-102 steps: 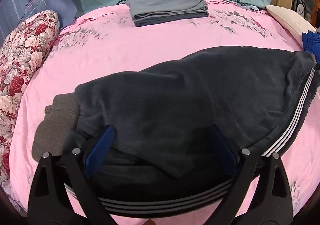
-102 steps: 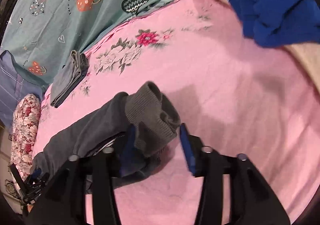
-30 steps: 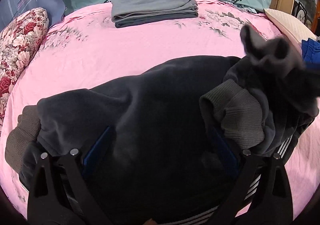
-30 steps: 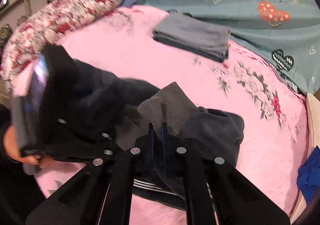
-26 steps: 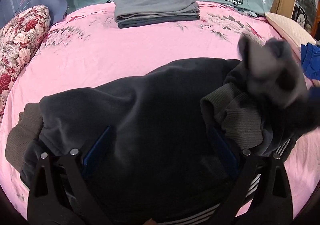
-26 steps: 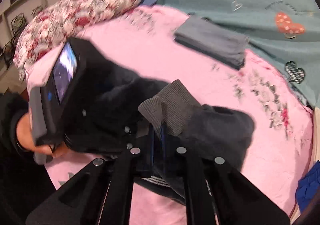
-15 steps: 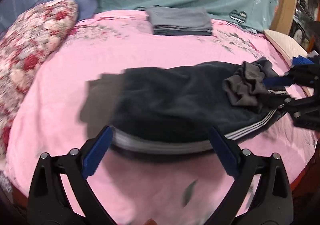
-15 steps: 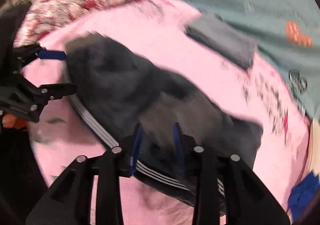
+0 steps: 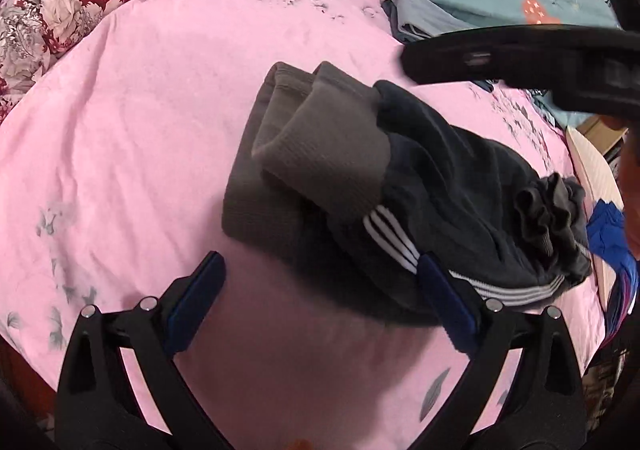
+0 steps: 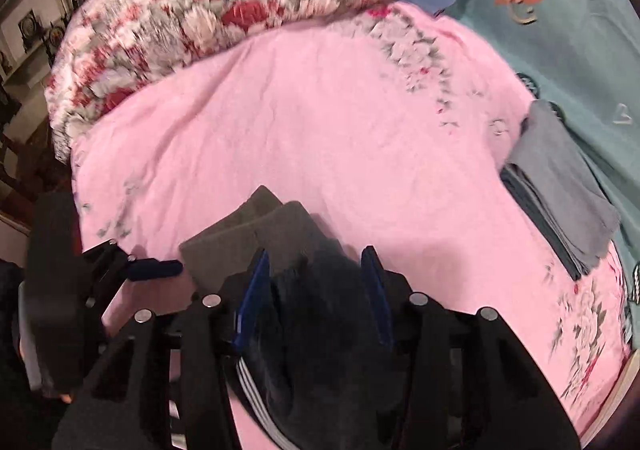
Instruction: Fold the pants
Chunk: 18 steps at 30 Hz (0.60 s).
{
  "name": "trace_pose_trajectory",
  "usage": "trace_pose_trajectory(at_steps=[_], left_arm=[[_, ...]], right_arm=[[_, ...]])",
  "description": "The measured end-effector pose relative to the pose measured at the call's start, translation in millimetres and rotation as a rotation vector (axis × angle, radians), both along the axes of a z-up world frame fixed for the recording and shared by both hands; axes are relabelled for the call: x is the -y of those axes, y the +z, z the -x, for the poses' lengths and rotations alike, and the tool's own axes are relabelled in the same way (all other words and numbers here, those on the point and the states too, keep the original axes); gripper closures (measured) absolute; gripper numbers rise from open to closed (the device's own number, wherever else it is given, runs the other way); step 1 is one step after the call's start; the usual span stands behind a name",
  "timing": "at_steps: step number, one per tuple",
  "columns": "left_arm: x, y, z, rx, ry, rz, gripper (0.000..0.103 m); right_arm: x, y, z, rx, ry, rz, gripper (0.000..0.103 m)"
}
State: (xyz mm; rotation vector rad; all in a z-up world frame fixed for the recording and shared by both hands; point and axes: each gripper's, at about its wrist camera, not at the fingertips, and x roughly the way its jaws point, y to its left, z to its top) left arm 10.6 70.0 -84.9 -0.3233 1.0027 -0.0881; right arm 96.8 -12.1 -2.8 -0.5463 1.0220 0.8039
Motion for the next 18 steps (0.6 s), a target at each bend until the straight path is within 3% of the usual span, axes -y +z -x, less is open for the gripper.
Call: trace_pose_trajectory(at_steps=[4, 9, 12, 15, 17, 18], left_arm=[[-11.0, 1.6, 5.4, -0.020, 0.037, 0.042, 0.003], [-42.9, 3.2, 24.8, -0.023, 0.121, 0.081, 0.006], [-35.5, 2.1, 13.3, -0.018, 0.131, 0.052, 0.006], [-25.7, 0.0, -1.2, -0.009, 0.134, 0.040, 0.006], [-21.8, 1.4, -9.5, 0.007, 0.134, 0.059, 0.008], [-22.0, 0.3, -11.4, 0.008, 0.118, 0.089, 0.023]], right_arm=[[-24.2, -27.4, -15.3, -0.118, 0.012, 0.042, 0.050], [-39.8, -38.2, -7.1, -0.091, 0.070, 0.112, 0.047], [-39.8, -43.4, -11.2, -0.125, 0.047, 0.123, 0.052], [-39.2, -42.6, -9.2, -0.096, 0.048, 0.142, 0.070], [-34.5, -39.6, -11.3, -0.076, 0.028, 0.142, 0.088], [-30.8, -36.7, -13.0, -0.072, 0.016, 0.125, 0.096]])
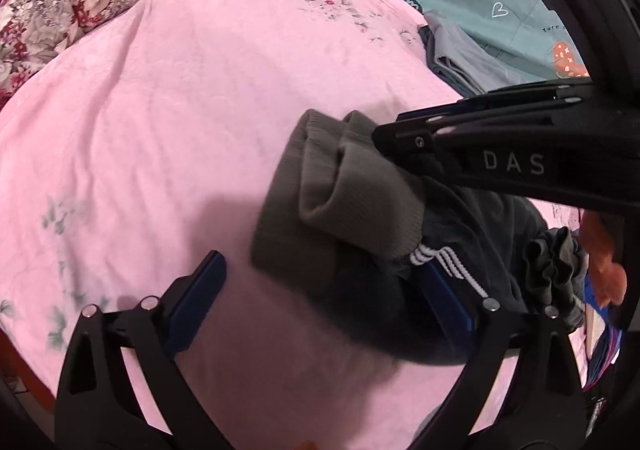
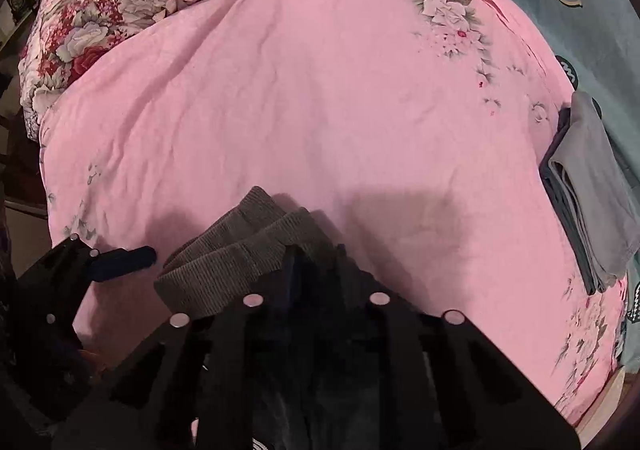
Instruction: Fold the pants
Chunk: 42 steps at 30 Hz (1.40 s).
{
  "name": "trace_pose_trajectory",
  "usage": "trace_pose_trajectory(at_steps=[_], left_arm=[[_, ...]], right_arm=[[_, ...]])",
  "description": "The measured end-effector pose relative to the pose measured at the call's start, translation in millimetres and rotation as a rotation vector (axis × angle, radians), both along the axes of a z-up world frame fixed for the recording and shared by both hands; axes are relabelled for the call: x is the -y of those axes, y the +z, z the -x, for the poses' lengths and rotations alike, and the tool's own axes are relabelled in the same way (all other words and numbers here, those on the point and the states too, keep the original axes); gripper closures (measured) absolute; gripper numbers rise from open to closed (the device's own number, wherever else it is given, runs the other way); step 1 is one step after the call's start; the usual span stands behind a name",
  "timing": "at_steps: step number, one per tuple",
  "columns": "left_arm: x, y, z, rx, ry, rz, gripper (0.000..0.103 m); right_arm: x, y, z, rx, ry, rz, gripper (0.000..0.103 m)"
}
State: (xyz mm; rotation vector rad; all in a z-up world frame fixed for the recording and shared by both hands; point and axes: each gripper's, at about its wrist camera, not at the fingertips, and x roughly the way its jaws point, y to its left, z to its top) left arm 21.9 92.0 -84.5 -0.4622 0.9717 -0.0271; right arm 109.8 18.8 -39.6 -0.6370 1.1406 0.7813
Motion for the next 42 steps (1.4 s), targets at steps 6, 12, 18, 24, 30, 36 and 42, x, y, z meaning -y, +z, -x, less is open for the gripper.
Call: trace_pose_trajectory(at_steps=[6, 12, 18, 24, 30, 36, 42], left_arm=[[4.6, 1.0, -0.5, 0.017, -0.010, 0.018, 0.034], [1.5, -2.0, 6.4, 0.008, 0.002, 0.046, 0.036], [3.3, -2.0, 9.5, 0.011, 0.005, 0.031, 0.027], [13.6, -7.2, 3.1, 0.038, -0.023, -0.022, 0.017], [16.5, 4.1, 8.9, 0.116, -0.064, 0.013, 0.048], [53.4, 66.6, 29.9, 0.301, -0.140, -0.075, 0.049], [147.1, 137.4, 41.8, 0.465, -0.355, -0.151, 0.049]], right_arm=[[9.0, 8.4, 4.3, -0.017, 0.024, -0.038, 0.103], [13.4, 32.7, 0.9, -0.001, 0.015, -0.102, 0.053], [-5.7, 11.2, -15.7, -0.001, 0.002, -0.045, 0.044], [-10.0, -37.6, -36.8, -0.260, -0.022, -0.068, 0.051], [9.8, 3.8, -20.6, -0.177, 0.010, -0.146, 0.068], [74.4, 77.7, -11.6, -0.108, -0.016, -0.327, 0.069], [216.0, 142.4, 1.8, -0.009, -0.153, -0.591, 0.069]])
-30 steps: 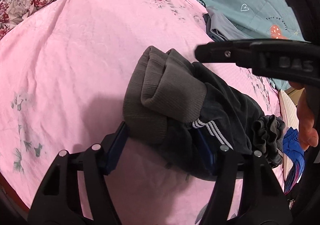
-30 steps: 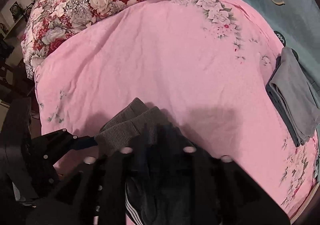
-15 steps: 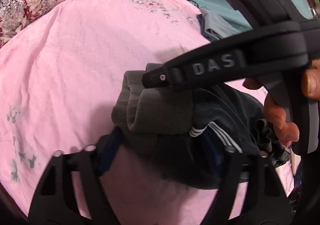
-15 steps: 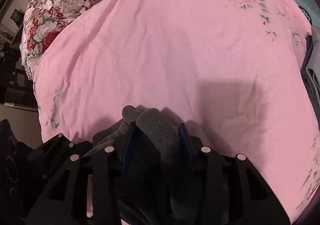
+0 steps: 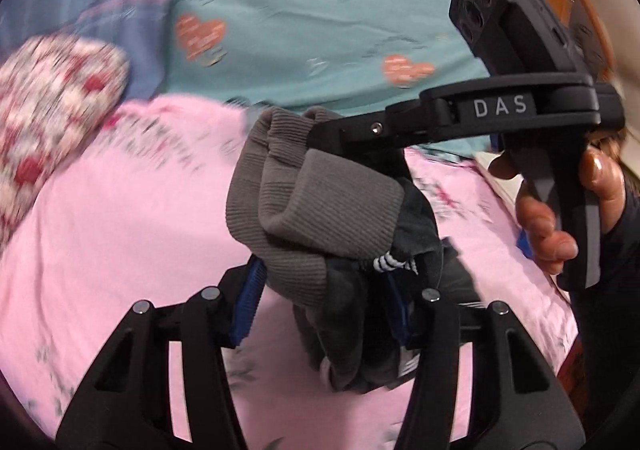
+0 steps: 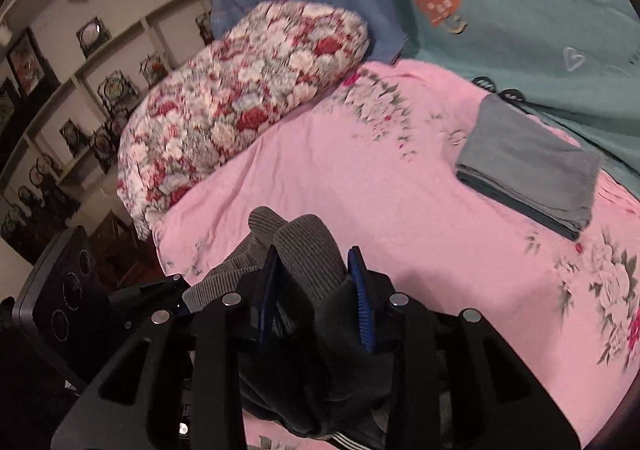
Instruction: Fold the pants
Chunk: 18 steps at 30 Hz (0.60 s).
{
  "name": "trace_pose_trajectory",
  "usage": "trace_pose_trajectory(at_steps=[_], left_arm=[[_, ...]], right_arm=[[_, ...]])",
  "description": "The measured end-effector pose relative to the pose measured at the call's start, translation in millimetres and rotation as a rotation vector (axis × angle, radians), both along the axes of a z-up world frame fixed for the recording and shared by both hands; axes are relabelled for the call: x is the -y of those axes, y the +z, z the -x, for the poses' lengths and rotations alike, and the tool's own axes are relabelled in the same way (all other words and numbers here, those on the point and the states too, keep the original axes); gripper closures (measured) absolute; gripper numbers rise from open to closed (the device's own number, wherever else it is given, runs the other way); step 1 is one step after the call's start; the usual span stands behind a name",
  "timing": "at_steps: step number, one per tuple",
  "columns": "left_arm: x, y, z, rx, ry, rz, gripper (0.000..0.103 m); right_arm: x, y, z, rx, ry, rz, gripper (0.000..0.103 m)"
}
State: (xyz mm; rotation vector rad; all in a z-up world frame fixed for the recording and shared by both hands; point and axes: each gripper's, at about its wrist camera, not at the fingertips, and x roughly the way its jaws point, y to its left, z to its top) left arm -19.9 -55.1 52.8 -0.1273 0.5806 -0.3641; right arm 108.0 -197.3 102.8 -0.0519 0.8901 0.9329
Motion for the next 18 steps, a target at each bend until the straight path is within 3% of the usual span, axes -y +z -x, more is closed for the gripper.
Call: trace_pose_trajectory(at_steps=[3, 6, 9, 11, 14, 16, 18], left_arm=[[61.7, 17.6, 4.1, 0.037, -0.133, -0.066, 0.048], [131.0, 0.6, -4.7, -0.012, -0.262, -0.170, 0.045], [181.2, -39.3, -23.2, -0.157, -0.375, -0.217, 0.045], [194.6, -56.5, -24.7, -0.195, -0.429, -0.216, 0.041], [192.9, -53.4, -13.6, -0.161, -0.449, -0.203, 0.040], [171.7, -38.2, -14.5, -0.159, -0.441, -0.146, 0.039], [144.0, -20.1, -6.6, -0.142, -0.425, -0.088, 0.027]], right_arm=[[96.4, -2.0, 11.8, -0.001, -0.120, -0.151, 0.068], [180.6, -45.3, 20.7, -0.030, -0.303, -0.230, 0.059], [250.1, -109.1, 26.0, -0.126, -0.578, -0.190, 0.059], [280.6, -130.6, 38.8, -0.150, -0.705, -0.180, 0.058], [302.5, -123.4, 64.6, -0.112, -0.772, -0.222, 0.058], [287.7, -102.0, 80.1, -0.050, -0.740, -0.236, 0.058], [264.3, -75.7, 94.4, 0.027, -0.699, -0.228, 0.058]])
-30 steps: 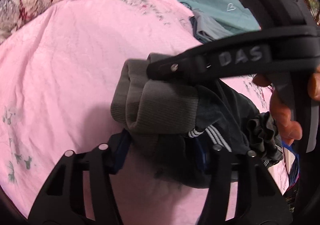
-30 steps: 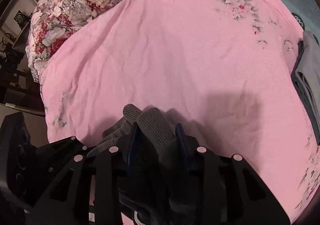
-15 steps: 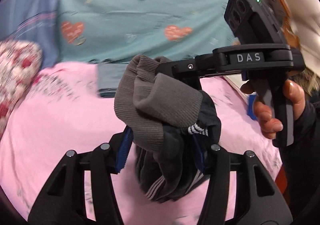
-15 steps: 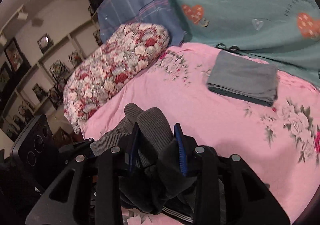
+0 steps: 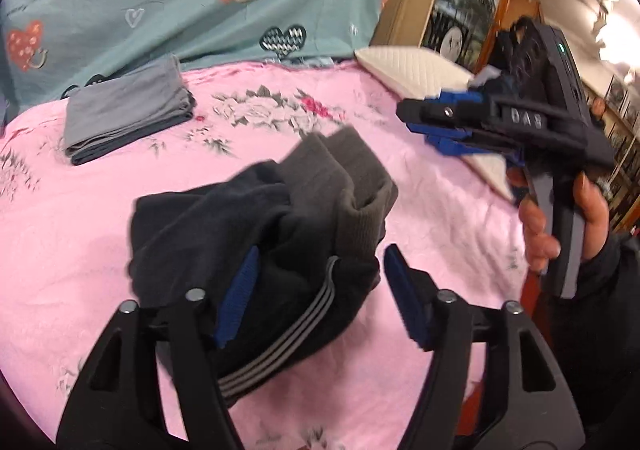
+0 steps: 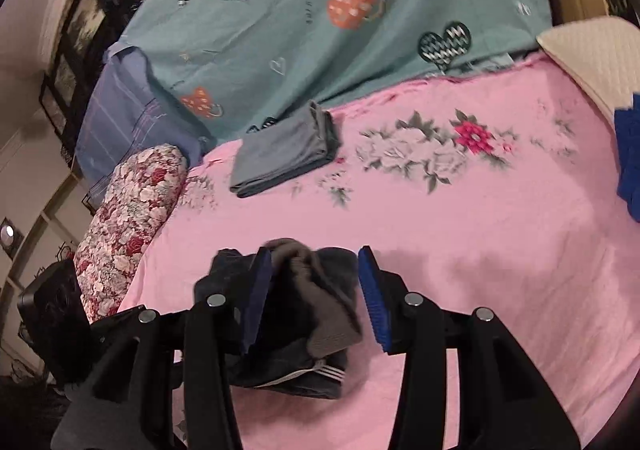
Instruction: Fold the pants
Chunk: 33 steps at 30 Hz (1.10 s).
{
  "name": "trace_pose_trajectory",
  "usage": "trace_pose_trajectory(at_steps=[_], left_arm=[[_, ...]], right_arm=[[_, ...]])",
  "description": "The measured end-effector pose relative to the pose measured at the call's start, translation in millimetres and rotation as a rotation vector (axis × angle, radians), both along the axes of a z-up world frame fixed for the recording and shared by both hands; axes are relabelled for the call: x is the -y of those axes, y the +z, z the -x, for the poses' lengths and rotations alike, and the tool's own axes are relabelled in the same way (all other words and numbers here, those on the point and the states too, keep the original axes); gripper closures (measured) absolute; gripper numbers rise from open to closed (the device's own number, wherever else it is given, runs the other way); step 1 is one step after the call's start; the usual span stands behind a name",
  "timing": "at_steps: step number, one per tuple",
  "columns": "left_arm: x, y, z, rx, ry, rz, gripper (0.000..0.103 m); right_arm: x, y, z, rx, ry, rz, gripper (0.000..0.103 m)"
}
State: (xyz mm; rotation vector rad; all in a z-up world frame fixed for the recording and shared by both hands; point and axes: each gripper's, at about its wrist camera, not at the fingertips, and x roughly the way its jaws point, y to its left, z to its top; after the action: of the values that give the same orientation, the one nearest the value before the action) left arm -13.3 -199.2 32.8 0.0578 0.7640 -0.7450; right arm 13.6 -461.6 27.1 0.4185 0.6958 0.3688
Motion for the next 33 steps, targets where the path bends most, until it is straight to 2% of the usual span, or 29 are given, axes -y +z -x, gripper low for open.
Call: trace_pose_trajectory(at_steps=[2, 4, 6, 7, 8, 9, 10, 12, 14, 15, 17, 21, 22, 23, 24, 26, 28, 29, 33], left_arm=[[-20.3, 15.1, 9.8, 0.052, 0.036, 0.027, 0.018], [-31.9, 17.5, 14.0, 0.070, 0.071, 0.022, 0.013], [-34.2, 3.9, 5.3, 0.044, 0.106, -0.018, 0.013], [-31.2, -11.8, -5.8, 0.005, 0.134, -0.054, 0.013], [-29.1, -26.1, -13.3, -0.021, 0.151, -0.080, 0.013], [-24.8, -46.6, -24.9, -0.056, 0.177, -0.127, 0.014], [-24.7, -59.5, -31.4, -0.100, 0.175, -0.128, 0.013], [-23.1, -78.7, -36.4, -0.134, 0.163, -0.128, 0.009], [-15.8, -86.1, -31.0, -0.092, 0.143, -0.163, 0.008], [-12.0, -88.4, -30.4, -0.072, 0.142, -0.178, 0.007], [-11.8, -86.5, -31.4, -0.077, 0.143, -0.172, 0.007], [-28.2, -64.4, -23.7, -0.062, 0.144, -0.137, 0.008], [-35.5, -54.2, -17.3, -0.038, 0.147, -0.120, 0.008], [-45.8, -45.1, -10.7, -0.016, 0.149, -0.099, 0.008], [-57.2, -34.3, -6.3, 0.008, 0.162, -0.078, 0.007], [-75.2, -25.1, -4.1, 0.030, 0.198, -0.062, 0.002], [-95.6, -25.6, -13.7, 0.029, 0.244, -0.061, 0.002], [-102.1, -29.8, -20.5, 0.008, 0.262, -0.064, 0.002], [-115.1, -66.6, -63.7, -0.214, 0.300, 0.009, 0.002]], right_arm=[[-19.4, 19.3, 10.7, 0.057, 0.065, -0.013, 0.057], [-53.4, 38.5, 16.5, 0.098, 0.151, 0.001, 0.057], [-85.4, 44.3, 13.7, 0.091, 0.253, 0.015, 0.056], [-102.2, 41.4, 10.6, 0.069, 0.284, 0.057, 0.055], [-113.0, 36.1, 7.9, 0.043, 0.276, 0.114, 0.055], [-121.8, 20.9, -0.4, -0.025, 0.241, 0.191, 0.055], [-120.9, 2.3, -9.7, -0.110, 0.199, 0.225, 0.055], [-98.1, -40.6, -22.8, -0.266, 0.101, 0.223, 0.061], [-76.5, -70.7, -22.6, -0.325, 0.081, 0.150, 0.064], [-66.6, -81.1, -18.5, -0.309, 0.085, 0.086, 0.064], [-61.6, -83.2, -10.4, -0.281, 0.087, 0.053, 0.064], [-69.4, -43.4, 6.0, -0.182, 0.107, 0.100, 0.061], [-69.7, -31.4, 11.1, -0.145, 0.100, 0.130, 0.056], [-65.8, -14.9, 19.6, -0.096, 0.077, 0.158, 0.040], [-59.0, -6.3, 22.8, -0.066, 0.055, 0.167, 0.033], [-41.1, 7.4, 32.1, -0.016, -0.014, 0.185, 0.005], [-22.8, 6.4, 34.9, 0.001, -0.052, 0.176, 0.001], [-13.5, -1.5, 31.6, -0.028, -0.029, 0.146, 0.001], [11.2, -52.7, 8.6, -0.199, -0.008, -0.006, 0.001]])
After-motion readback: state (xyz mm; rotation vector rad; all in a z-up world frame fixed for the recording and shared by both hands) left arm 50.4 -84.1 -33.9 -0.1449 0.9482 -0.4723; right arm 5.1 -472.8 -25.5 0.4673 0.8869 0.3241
